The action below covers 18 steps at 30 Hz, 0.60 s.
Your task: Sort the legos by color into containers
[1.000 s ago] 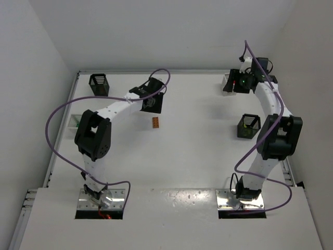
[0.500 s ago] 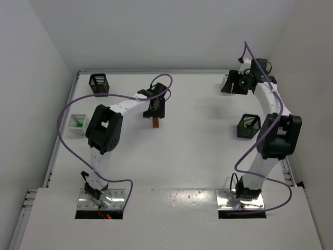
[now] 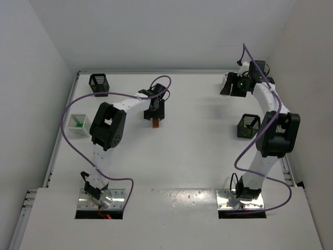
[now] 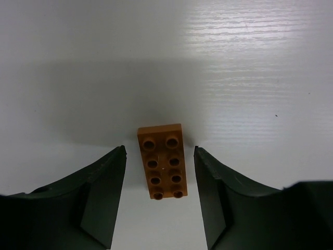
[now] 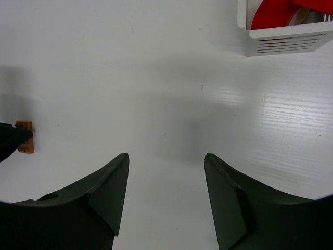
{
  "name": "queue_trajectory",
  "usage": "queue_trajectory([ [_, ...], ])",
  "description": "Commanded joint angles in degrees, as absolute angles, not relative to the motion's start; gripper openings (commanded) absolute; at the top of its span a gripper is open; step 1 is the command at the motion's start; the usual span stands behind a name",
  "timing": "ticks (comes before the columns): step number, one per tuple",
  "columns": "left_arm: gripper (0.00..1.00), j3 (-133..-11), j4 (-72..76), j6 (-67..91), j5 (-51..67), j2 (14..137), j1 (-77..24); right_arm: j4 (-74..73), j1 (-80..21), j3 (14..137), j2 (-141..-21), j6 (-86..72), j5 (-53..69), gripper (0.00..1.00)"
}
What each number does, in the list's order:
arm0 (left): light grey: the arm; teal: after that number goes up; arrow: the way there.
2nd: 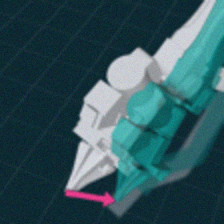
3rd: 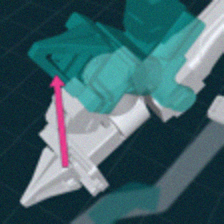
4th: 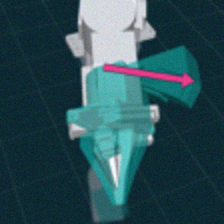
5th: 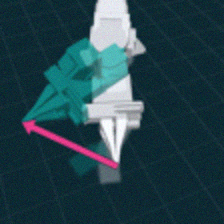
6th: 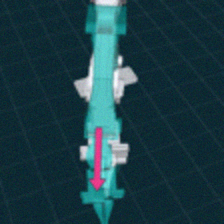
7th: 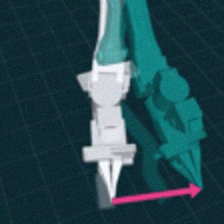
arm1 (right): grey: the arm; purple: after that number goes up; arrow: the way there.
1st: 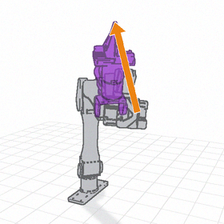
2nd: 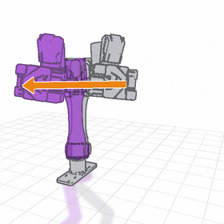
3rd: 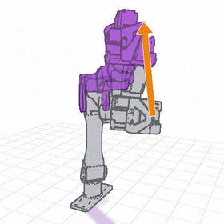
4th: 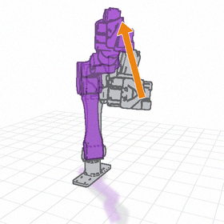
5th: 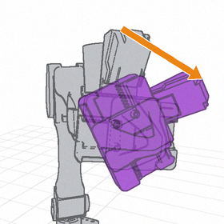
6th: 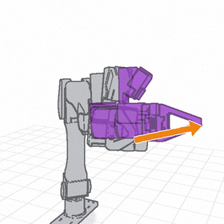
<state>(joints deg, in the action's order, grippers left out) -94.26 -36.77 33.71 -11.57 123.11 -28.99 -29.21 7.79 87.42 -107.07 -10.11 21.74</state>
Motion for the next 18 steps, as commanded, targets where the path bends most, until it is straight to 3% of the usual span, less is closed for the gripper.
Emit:
queue_trajectory([
  [1, 0.6, -96.2, -36.8, 34.6, -10.9, 124.6, -28.5, -28.3, 8.1, 87.4, -107.2, -10.7, 23.1, 0.6],
  [7, 0.52, -96.2, -36.8, 34.6, -10.9, 125.9, -28.5, -28.3, 8.1, 87.4, -107.2, -10.7, 22.6, 0.6],
  [18, 0.11, -93.4, -35.6, 34.5, -10.3, 121.7, -28.5, -28.8, 8.1, 86.8, -107.2, -10.7, 22.6, 0.6],
])
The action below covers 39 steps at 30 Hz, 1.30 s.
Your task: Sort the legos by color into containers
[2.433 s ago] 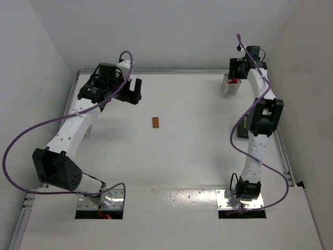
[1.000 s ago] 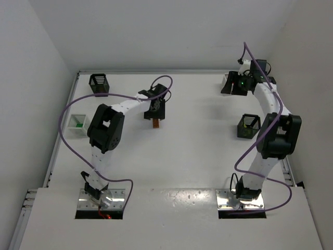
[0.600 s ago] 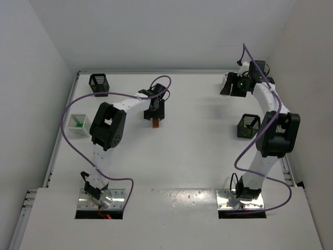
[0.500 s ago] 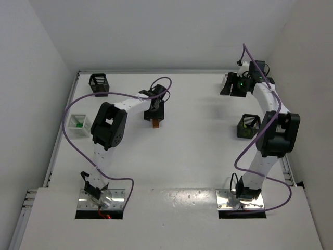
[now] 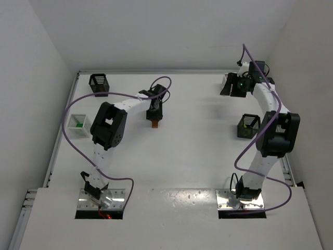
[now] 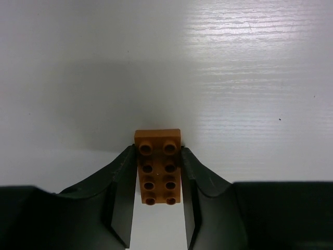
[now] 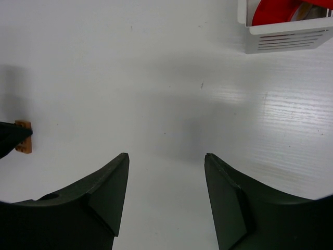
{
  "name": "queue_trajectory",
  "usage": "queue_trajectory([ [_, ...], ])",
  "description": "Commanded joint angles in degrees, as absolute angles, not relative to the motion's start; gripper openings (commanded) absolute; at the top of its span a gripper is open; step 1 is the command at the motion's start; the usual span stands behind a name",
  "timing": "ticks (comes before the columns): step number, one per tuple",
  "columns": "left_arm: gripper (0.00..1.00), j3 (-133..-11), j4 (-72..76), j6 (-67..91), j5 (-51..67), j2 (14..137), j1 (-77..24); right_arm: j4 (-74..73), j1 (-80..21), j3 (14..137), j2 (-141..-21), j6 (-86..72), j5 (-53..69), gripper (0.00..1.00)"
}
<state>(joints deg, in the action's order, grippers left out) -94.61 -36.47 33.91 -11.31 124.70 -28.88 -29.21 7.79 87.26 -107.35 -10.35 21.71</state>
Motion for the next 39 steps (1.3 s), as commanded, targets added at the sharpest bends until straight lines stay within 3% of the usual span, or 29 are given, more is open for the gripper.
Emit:
queue_trajectory([
  [1, 0.11, -93.4, -35.6, 33.9, -11.1, 120.6, -28.5, -28.8, 8.1, 86.1, -106.6, -10.7, 22.6, 0.6],
  [14, 0.08, -94.1, -17.0, 23.5, -17.5, 102.7, -14.0, -27.7, 7.0, 75.6, -100.8, -9.1, 30.5, 0.57],
  [24, 0.07, -110.2, -8.7, 20.2, -20.0, 114.9, -0.5, -26.6, 7.0, 74.0, -100.8, -9.6, 33.1, 0.55],
  [31, 0.07, -121.0, -7.3, 21.5, -19.9, 124.6, 3.3, -27.2, 7.0, 73.5, -100.8, -9.6, 33.1, 0.55],
  [39, 0.06, -118.1, -6.2, 20.4, -21.2, 125.9, 4.3, -27.2, 7.0, 73.5, -101.3, -9.6, 33.1, 0.54],
])
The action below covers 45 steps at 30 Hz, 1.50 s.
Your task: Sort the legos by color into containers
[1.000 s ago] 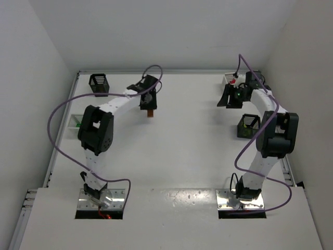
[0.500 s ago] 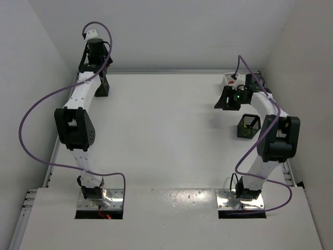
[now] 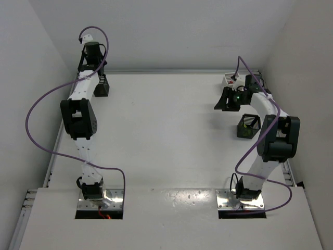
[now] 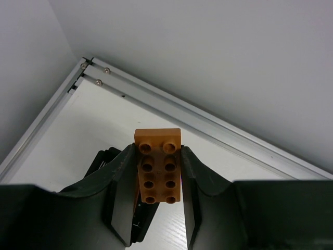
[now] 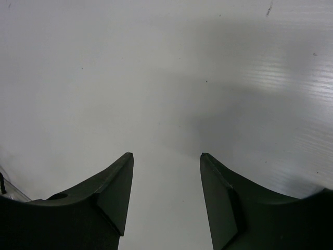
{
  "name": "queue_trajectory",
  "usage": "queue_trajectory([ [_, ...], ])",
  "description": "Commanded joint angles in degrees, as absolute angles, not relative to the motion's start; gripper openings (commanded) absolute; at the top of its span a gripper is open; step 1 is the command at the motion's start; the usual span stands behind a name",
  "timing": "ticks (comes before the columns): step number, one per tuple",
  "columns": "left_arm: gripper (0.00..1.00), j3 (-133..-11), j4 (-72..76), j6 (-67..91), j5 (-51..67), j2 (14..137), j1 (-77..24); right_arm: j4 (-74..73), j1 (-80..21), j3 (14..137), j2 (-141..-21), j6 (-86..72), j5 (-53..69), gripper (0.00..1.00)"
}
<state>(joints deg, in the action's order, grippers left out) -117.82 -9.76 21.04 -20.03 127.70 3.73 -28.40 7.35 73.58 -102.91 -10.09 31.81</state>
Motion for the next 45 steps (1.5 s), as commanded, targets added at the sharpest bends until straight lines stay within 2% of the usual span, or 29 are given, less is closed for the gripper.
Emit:
queue_trajectory([
  [1, 0.06, -117.0, -6.2, 20.4, -21.2, 125.9, 4.8, -27.2, 7.0, 73.5, -101.9, -9.6, 33.1, 0.54],
  [12, 0.06, -108.8, -6.9, 21.5, -21.8, 123.6, 8.3, -28.3, 7.0, 75.8, -103.5, -9.6, 33.1, 0.54],
  [19, 0.26, -108.3, -6.9, 20.3, -21.0, 123.6, 8.9, -28.3, 7.0, 75.8, -104.1, -10.1, 33.7, 0.54],
  [23, 0.28, -109.9, -6.9, 20.3, -19.9, 124.1, 8.9, -28.3, 7.0, 75.8, -104.1, -10.1, 33.7, 0.54],
  [29, 0.64, -111.1, -6.9, 20.3, -15.7, 124.1, 8.9, -28.3, 7.0, 75.8, -103.5, -10.1, 33.7, 0.54],
  [31, 0.68, -111.8, -6.9, 20.3, -14.9, 123.4, 8.3, -28.3, 7.0, 75.8, -103.5, -10.1, 34.2, 0.54],
  [37, 0.71, -117.1, -7.5, 15.6, -12.7, 116.2, 4.5, -27.8, 6.5, 75.8, -100.6, -10.1, 34.8, 0.54],
  [41, 0.7, -117.9, -16.4, 6.4, -2.0, 108.5, -1.5, -27.8, 5.3, 77.2, -98.1, -8.6, 35.9, 0.54],
  [45, 0.69, -108.0, -24.8, 4.5, 4.6, 98.5, -8.2, -32.5, 3.3, 80.5, -98.1, -5.8, 38.0, 0.6],
])
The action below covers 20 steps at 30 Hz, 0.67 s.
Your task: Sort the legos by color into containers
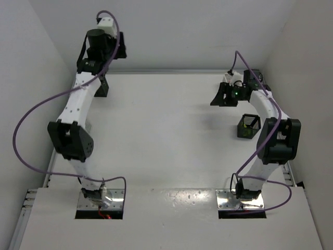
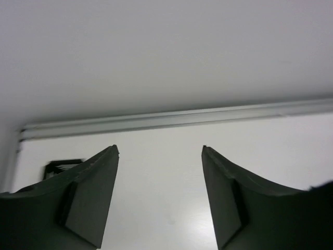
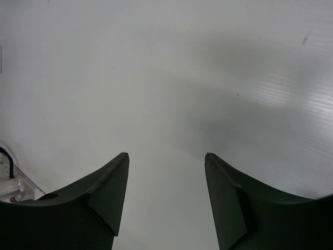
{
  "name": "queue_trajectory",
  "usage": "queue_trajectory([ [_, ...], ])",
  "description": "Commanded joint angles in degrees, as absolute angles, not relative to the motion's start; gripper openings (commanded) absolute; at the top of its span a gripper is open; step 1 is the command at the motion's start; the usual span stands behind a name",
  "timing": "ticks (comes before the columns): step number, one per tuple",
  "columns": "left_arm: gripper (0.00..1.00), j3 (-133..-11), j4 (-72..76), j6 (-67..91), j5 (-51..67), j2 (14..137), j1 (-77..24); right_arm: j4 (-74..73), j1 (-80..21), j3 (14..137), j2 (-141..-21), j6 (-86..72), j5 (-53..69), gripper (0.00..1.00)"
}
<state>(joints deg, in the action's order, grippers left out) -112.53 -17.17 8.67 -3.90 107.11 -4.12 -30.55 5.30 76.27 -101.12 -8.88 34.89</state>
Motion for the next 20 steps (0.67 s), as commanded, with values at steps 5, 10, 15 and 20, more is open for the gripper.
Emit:
queue_trajectory([
  [5, 1.0, -86.1, -26.7, 8.9, 14.0, 90.5, -12.3, -33.9, 0.3, 75.2, -97.3, -1.1, 36.4, 0.66],
  [10, 1.0, -73.0, -27.9, 10.2, 18.1, 87.5, -12.3, -32.7, -2.5, 63.5, -92.7, 2.0, 32.9, 0.82],
  [15, 1.0, -64.9, -24.3, 8.5, 16.5, 82.5, -12.6, -29.4, -3.0, 55.4, -86.9, 2.5, 29.9, 0.87],
  [20, 1.0, -62.2, -24.0, 6.3, 12.5, 79.5, -15.3, -29.4, -3.0, 53.5, -83.7, 3.8, 29.4, 0.87],
])
